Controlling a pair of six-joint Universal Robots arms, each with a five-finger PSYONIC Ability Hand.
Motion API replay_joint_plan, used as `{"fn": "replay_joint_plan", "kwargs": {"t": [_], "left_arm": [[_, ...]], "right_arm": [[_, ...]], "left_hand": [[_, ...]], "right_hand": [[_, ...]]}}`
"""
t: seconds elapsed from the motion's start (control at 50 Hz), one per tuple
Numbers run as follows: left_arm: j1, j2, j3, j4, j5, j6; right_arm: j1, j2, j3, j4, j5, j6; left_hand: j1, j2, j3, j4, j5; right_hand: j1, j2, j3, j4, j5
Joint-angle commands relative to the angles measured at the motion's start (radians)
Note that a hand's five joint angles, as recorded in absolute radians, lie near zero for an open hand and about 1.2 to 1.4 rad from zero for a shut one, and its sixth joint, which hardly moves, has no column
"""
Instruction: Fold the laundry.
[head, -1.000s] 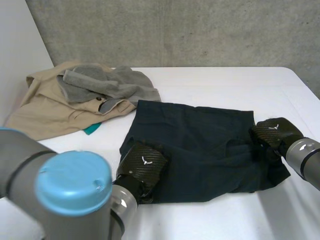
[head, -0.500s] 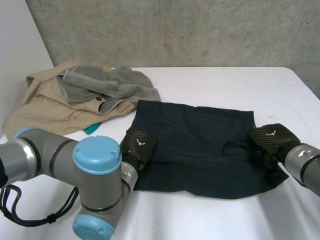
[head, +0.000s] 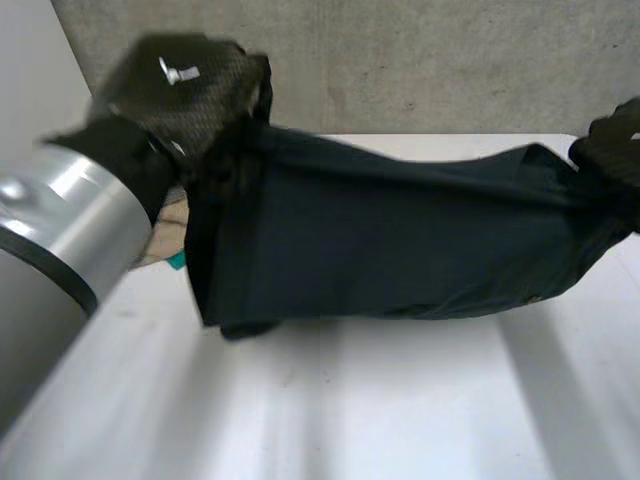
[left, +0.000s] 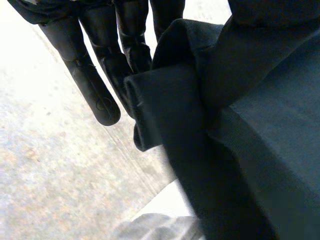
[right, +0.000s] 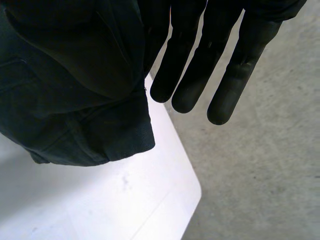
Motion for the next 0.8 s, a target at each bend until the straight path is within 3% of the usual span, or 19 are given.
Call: {"fn": "replay_joint_plan", "kwargs": {"t": [0.02, 0.2, 0.28, 0.34, 0.42, 0.46, 0.54, 0.62, 0.8], "left_arm": [[0.041, -0.155, 0.111, -0.077, -0.001, 0.002], [0.091, -0.443, 0.162, -0.043, 0.006, 0.012], [0.122, -0.55, 0.246, 0.067, 0.011, 0.015], [0.15, -0.587, 0.327, 0.225, 0.015, 0.014], [0.163, -0.584, 0.421, 0.485, 0.071, 0.011], [0.176, -0.572, 0.455, 0.648, 0.116, 0.006], [0.199, -0.541, 0.501, 0.835, 0.129, -0.003], [0.194, -0.529, 0.504, 0.827, 0.127, -0.023], [0.183, -0.506, 0.303, 0.75, 0.14, -0.038]], "right_arm": [[-0.003, 0.007, -0.043, 0.06, -0.042, 0.006], [0.0, 0.218, -0.007, -0.002, -0.073, 0.027], [0.012, 0.338, -0.045, -0.168, -0.056, 0.128], [0.019, 0.39, -0.091, -0.282, -0.025, 0.213], [0.038, 0.444, -0.229, -0.503, 0.077, 0.36], [0.051, 0.45, -0.298, -0.67, 0.142, 0.441], [0.054, 0.44, -0.346, -0.92, 0.205, 0.546], [0.054, 0.426, -0.332, -0.98, 0.192, 0.558], [0.054, 0.443, -0.222, -0.81, 0.079, 0.557]], "left_hand": [[0.266, 0.2, 0.2, 0.199, 0.269], [0.266, 0.2, 0.2, 0.199, 0.269], [0.266, 0.2, 0.2, 0.199, 0.269], [0.266, 0.2, 0.2, 0.199, 0.269], [0.266, 0.2, 0.2, 0.199, 0.269], [0.266, 0.2, 0.2, 0.199, 0.269], [0.266, 0.2, 0.2, 0.199, 0.269], [0.266, 0.2, 0.2, 0.199, 0.269], [0.266, 0.2, 0.2, 0.199, 0.269]], "right_hand": [[0.32, 0.214, 0.203, 0.198, 0.208], [0.32, 0.214, 0.203, 0.198, 0.208], [0.32, 0.214, 0.203, 0.198, 0.208], [0.32, 0.214, 0.203, 0.198, 0.208], [0.32, 0.214, 0.203, 0.198, 0.208], [0.32, 0.214, 0.203, 0.198, 0.208], [0.32, 0.214, 0.203, 0.198, 0.208], [0.32, 0.214, 0.203, 0.198, 0.208], [0.32, 0.214, 0.203, 0.198, 0.208]]}}
